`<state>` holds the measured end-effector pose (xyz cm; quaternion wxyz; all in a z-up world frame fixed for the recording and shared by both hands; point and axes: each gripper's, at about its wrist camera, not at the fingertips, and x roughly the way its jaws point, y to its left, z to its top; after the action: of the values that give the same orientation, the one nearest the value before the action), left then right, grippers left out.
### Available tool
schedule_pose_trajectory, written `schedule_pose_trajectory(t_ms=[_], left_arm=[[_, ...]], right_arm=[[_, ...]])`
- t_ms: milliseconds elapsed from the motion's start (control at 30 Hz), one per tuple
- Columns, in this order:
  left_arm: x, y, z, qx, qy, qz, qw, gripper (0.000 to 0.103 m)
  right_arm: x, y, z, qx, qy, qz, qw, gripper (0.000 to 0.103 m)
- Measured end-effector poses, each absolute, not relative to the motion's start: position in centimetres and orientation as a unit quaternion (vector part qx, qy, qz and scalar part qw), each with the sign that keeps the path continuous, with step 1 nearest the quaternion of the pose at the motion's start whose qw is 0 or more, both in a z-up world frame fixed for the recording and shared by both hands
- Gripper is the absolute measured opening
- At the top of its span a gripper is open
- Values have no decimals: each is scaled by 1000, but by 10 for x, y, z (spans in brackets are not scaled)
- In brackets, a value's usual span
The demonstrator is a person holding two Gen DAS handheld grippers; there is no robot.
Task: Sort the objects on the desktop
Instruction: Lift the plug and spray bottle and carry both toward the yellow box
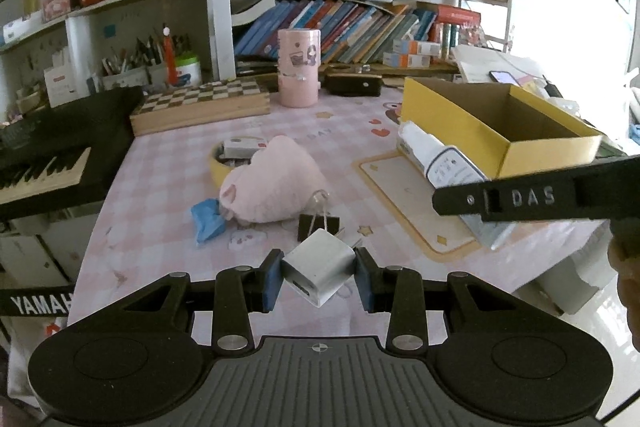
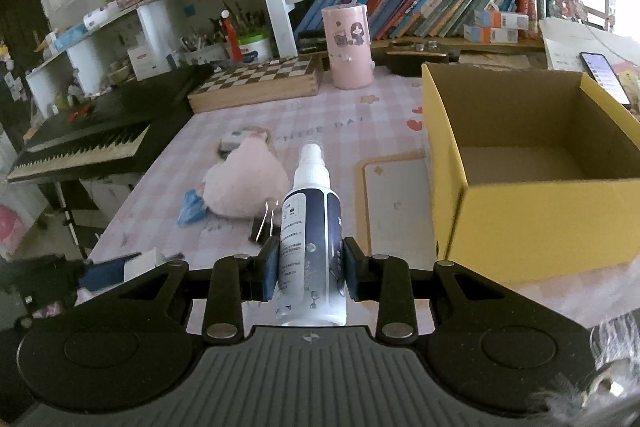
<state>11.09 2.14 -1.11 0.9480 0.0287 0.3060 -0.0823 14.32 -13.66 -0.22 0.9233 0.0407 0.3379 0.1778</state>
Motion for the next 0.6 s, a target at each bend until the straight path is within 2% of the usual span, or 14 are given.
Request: schedule_pose_trajectory(t_ms=[600], left_arm=[[43,4,-11,48,311,-142,939,36]], right_arm=[[54,-155,-7,52,358,142,921,30]])
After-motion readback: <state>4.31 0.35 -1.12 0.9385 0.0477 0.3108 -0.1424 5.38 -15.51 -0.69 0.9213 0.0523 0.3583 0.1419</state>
